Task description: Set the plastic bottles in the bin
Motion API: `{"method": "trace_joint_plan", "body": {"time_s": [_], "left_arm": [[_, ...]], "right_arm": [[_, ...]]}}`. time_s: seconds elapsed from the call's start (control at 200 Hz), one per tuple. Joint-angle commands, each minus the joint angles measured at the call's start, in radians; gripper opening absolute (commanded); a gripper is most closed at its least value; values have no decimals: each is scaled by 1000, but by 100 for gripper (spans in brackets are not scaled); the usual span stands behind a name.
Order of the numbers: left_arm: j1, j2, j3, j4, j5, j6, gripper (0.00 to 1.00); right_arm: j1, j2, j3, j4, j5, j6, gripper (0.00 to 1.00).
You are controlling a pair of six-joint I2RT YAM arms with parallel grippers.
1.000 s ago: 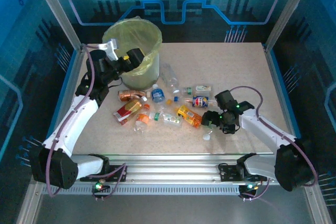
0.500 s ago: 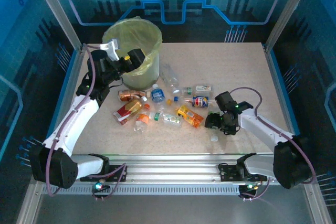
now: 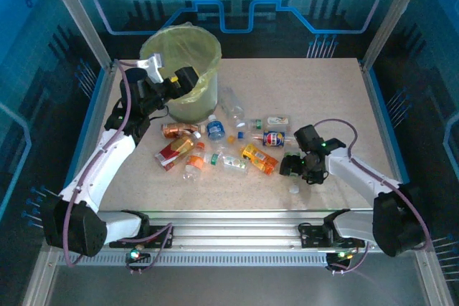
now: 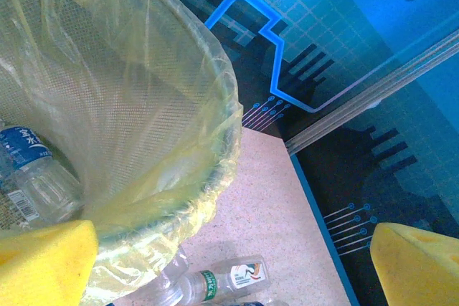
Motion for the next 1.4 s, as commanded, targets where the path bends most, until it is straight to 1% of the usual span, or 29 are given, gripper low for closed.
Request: {"method": "trace_joint_plan", "body": {"time_s": [0.0, 0.135, 0.515, 0.625, 0.735, 0.915, 1.121, 1.246, 1.391], "left_arm": [[-10, 6, 25, 22, 12, 7, 99], [-10, 9, 26, 23, 12, 7, 99], [-10, 8, 31, 11, 8, 11, 99], [-11, 9, 35, 9, 8, 13, 99], [-12, 8, 40, 5, 8, 12, 99], [-12, 5, 46, 1, 10, 12, 99], [-21, 5, 67, -28, 10, 12, 99], [-52, 8, 77, -60, 12, 32, 99], [-99, 18, 77, -86, 32, 55, 99]], "right_arm": [[-11, 15, -8, -13, 0, -14, 86], [-11, 40, -18, 11, 0, -18, 82], [12, 130, 12, 61, 48, -45, 76], [15, 137, 16, 62, 63, -52, 72], [22, 123, 17, 51, 76, -57, 63], [35, 46, 17, 0, 94, -59, 52], [45, -121, 46, -84, 117, -67, 49], [52, -242, 86, -63, 65, -108, 49], [66, -334, 129, 65, -36, -171, 47]]}}
